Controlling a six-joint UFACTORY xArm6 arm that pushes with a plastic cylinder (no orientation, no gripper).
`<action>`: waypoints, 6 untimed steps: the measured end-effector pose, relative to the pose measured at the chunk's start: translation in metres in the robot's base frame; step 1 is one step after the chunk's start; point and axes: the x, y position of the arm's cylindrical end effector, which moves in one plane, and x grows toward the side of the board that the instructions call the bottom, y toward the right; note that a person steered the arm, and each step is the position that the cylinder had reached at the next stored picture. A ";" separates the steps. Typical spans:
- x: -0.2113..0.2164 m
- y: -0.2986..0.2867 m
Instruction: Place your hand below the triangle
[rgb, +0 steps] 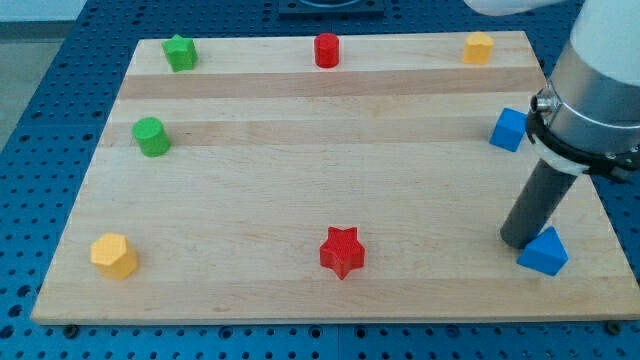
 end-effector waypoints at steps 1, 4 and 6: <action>0.000 -0.002; 0.056 -0.056; 0.072 0.008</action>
